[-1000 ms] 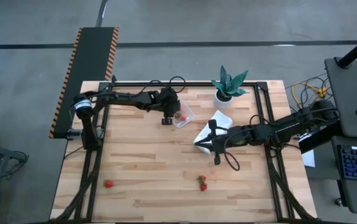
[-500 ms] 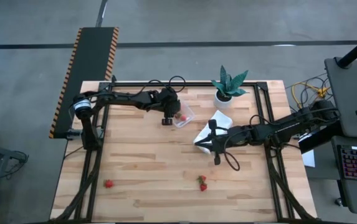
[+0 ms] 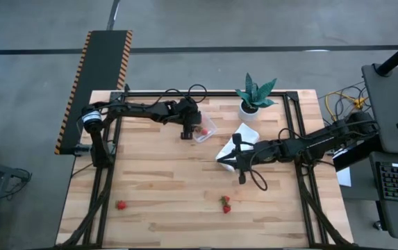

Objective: Pick and placing Produce into tupperware
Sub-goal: Put the strawberry into the transparent bin

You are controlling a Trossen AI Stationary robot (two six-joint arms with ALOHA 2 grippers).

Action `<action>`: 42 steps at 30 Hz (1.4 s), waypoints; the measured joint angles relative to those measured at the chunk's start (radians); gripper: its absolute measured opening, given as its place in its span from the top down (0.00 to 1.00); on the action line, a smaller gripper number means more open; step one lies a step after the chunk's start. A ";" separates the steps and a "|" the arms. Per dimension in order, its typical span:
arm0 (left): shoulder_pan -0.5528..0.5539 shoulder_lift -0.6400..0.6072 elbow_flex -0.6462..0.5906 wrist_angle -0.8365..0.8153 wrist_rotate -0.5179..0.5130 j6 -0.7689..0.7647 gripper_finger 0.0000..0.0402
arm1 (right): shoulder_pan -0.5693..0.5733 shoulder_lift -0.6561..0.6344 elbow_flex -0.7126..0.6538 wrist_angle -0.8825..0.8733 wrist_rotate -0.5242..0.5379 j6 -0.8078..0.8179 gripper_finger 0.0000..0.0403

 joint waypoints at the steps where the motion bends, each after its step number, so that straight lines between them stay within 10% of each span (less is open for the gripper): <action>1: 0.000 0.000 0.000 0.001 0.000 0.000 0.52 | 0.000 0.000 0.000 0.000 0.000 0.002 0.98; 23: -0.144 -0.318 0.003 -0.003 0.001 -0.258 0.52 | 0.000 0.000 0.000 -0.050 0.000 0.229 0.98; 42: -0.537 -0.430 -0.018 0.030 -0.143 -0.423 0.52 | 0.085 0.000 0.292 -0.818 -0.009 0.581 0.98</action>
